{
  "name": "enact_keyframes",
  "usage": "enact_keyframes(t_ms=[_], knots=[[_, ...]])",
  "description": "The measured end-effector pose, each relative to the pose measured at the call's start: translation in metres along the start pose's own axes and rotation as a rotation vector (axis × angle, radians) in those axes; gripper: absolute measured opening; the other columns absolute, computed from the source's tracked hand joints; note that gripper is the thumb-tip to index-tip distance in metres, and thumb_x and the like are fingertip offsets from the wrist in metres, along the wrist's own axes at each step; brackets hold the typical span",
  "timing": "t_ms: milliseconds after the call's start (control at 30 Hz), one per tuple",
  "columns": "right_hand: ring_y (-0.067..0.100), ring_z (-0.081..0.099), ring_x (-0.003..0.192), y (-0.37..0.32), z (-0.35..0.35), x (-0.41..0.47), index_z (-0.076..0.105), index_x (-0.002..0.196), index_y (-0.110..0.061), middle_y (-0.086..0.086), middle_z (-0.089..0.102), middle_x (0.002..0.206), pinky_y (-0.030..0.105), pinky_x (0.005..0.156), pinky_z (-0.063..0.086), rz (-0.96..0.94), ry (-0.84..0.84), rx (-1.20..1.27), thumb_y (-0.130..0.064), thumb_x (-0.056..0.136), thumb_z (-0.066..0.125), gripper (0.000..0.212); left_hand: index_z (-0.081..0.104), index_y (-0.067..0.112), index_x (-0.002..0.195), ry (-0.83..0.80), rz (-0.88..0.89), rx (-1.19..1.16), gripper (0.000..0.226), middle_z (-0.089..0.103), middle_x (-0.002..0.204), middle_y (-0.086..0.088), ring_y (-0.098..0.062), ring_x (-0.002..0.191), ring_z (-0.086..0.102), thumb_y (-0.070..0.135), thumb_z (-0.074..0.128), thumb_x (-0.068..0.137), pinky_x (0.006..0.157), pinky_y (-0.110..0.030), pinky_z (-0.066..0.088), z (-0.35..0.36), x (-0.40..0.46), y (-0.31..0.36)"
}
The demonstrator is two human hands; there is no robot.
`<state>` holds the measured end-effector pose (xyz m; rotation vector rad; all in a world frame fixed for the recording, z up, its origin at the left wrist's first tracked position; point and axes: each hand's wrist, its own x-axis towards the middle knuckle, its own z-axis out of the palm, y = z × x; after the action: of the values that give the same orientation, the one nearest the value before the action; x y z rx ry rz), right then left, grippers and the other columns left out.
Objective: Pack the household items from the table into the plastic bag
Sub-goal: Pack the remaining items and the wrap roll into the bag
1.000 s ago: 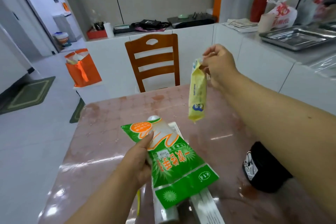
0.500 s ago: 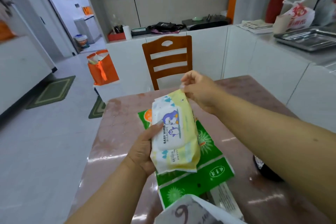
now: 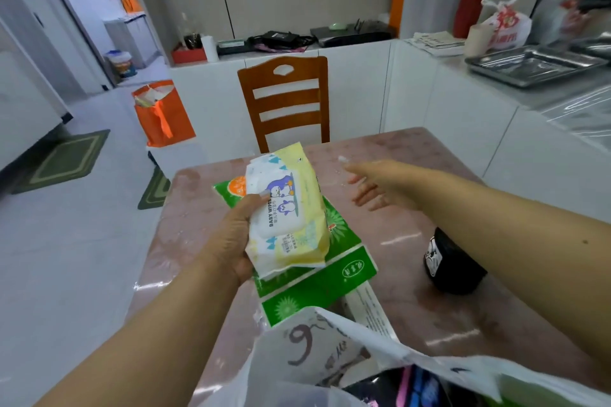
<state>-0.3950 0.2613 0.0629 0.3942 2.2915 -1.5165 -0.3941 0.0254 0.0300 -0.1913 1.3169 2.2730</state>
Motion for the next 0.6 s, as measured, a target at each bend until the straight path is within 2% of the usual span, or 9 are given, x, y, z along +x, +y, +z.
enact_keyframes(t_ms=[67,133,200,233,333,400,467,533,600], knots=[[0.032,0.064,0.101,-0.005,0.018,-0.016,0.052,0.125,-0.008,0.018,0.066,0.111,0.042,0.086,0.052,0.023,-0.189,0.241,-0.061,0.070,0.065,0.077,0.063,0.007,0.109,-0.014,-0.031,0.048,0.029,0.075,0.084,-0.017,-0.029,0.067,0.072,0.018,0.057,0.084,0.060,-0.044,0.060,0.019,-0.006,-0.003],[0.030,0.070,0.091,-0.012,0.033,-0.028,0.062,0.112,-0.011,0.013,0.074,0.099,0.043,0.083,0.055,0.017,-0.248,0.364,-0.045,0.070,0.072,0.055,0.061,0.007,0.117,-0.030,-0.038,0.102,0.032,0.075,0.086,-0.017,-0.030,0.069,0.072,0.019,0.055,0.087,0.060,-0.043,0.060,0.034,-0.012,-0.002],[0.028,0.072,0.077,-0.022,0.037,-0.038,0.066,0.102,-0.012,0.011,0.076,0.089,0.044,0.079,0.057,0.012,-0.198,0.452,-0.028,0.079,0.072,0.028,0.060,0.008,0.121,-0.040,-0.005,0.169,0.035,0.075,0.088,-0.016,-0.028,0.072,0.073,0.021,0.054,0.089,0.062,-0.041,0.060,0.046,-0.019,0.006],[0.027,0.072,0.075,-0.027,0.036,-0.045,0.066,0.101,-0.012,0.012,0.076,0.088,0.045,0.077,0.057,0.002,-0.167,0.475,-0.022,0.081,0.071,0.022,0.060,0.008,0.123,-0.050,0.003,0.201,0.037,0.075,0.094,-0.017,-0.029,0.077,0.073,0.022,0.056,0.089,0.066,-0.043,0.060,0.052,-0.025,0.012],[0.028,0.072,0.074,-0.045,0.026,-0.070,0.066,0.106,-0.010,0.014,0.075,0.090,0.046,0.075,0.058,-0.061,-0.108,0.511,-0.014,0.084,0.067,0.022,0.063,0.013,0.119,-0.067,0.003,0.334,0.037,0.073,0.106,-0.015,-0.029,0.091,0.071,0.032,0.060,0.088,0.081,-0.045,0.057,0.064,-0.048,0.035],[0.027,0.073,0.071,-0.059,0.019,-0.092,0.066,0.105,-0.010,0.013,0.075,0.087,0.046,0.073,0.059,-0.105,-0.048,0.506,-0.013,0.084,0.067,0.021,0.064,0.014,0.111,-0.003,0.015,0.525,0.043,0.073,0.100,-0.007,-0.022,0.083,0.069,0.048,0.060,0.085,0.075,-0.037,0.055,0.070,-0.069,0.051],[0.027,0.073,0.071,-0.070,0.010,-0.119,0.067,0.098,-0.009,0.012,0.075,0.086,0.047,0.071,0.060,-0.145,0.021,0.509,-0.013,0.083,0.066,0.015,0.063,0.011,0.104,0.089,0.034,0.725,0.057,0.063,0.092,-0.006,-0.017,0.077,0.057,0.063,0.058,0.080,0.069,-0.033,0.049,0.071,-0.094,0.065],[0.026,0.073,0.071,-0.077,0.000,-0.150,0.066,0.092,-0.010,0.012,0.075,0.086,0.047,0.068,0.060,-0.167,0.065,0.523,-0.012,0.084,0.065,0.008,0.062,0.009,0.104,0.179,0.069,0.849,0.062,0.056,0.091,-0.008,-0.019,0.078,0.051,0.065,0.057,0.079,0.070,-0.034,0.047,0.068,-0.125,0.074],[0.024,0.073,0.067,-0.078,-0.006,-0.182,0.066,0.091,-0.009,0.011,0.076,0.082,0.046,0.063,0.061,-0.160,0.087,0.514,-0.012,0.084,0.066,0.007,0.061,0.011,0.105,0.200,0.099,0.953,0.056,0.057,0.089,-0.010,-0.022,0.077,0.052,0.062,0.056,0.082,0.070,-0.035,0.047,0.066,-0.159,0.076]])
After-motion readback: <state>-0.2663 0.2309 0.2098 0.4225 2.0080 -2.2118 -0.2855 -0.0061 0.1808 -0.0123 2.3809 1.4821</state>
